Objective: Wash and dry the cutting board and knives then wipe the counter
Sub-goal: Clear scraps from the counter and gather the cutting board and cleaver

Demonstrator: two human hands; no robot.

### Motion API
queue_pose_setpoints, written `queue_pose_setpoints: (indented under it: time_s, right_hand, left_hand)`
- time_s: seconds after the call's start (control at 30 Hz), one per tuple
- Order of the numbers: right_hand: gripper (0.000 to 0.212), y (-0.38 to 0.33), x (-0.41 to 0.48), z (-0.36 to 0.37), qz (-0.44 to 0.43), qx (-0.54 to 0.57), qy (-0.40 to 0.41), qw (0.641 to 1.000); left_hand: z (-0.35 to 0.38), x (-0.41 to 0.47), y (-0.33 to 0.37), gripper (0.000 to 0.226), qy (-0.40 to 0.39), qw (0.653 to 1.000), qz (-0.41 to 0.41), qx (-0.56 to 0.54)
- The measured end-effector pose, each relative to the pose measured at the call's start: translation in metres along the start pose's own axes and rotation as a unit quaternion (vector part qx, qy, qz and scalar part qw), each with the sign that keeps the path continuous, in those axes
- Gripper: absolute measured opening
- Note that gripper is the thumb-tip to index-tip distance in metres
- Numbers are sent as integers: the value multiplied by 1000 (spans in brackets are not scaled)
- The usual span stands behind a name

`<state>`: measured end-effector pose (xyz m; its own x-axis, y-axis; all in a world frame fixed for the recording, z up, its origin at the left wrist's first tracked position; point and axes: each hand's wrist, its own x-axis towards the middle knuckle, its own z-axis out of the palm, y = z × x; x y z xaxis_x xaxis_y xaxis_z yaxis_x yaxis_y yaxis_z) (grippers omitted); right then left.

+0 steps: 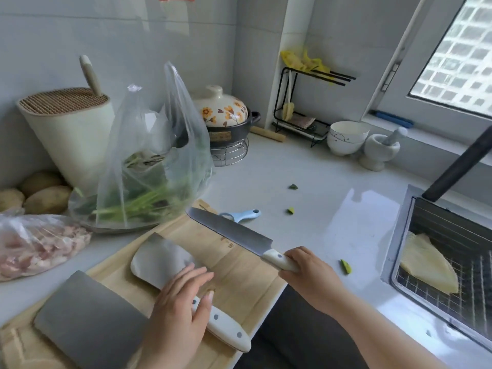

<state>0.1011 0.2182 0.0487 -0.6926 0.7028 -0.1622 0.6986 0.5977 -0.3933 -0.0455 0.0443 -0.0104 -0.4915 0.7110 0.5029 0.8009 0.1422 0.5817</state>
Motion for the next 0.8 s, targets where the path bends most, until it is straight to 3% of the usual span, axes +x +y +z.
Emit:
queue_pose_setpoints:
  time_s: [0.1, 0.2, 0.47, 0.6, 0.7, 0.8]
  right_hand:
    - [22, 32, -23, -23, 31, 31, 10, 999]
    - [15, 78, -52, -47, 77, 95, 40, 992]
    - [35, 240, -142, -103, 170, 216, 182, 944]
    - [34, 338, -193, -125, 241, 231, 236, 913]
    - [25, 412, -228, -143, 291, 233, 261, 890]
    - [27, 479, -252, -154, 336, 199, 231, 891]
  left_hand:
    - [17, 12, 26, 20, 16, 999, 33, -34]
    - [40, 24, 67, 21, -16, 997, 50, -48]
    - [154, 26, 193, 30, -154, 974, 67, -154]
    - [213, 20, 267, 28, -228, 950, 157, -146]
    - [263, 14, 303, 27, -262, 940, 164, -147]
    - [308, 9, 332, 26, -281, 934, 151, -160]
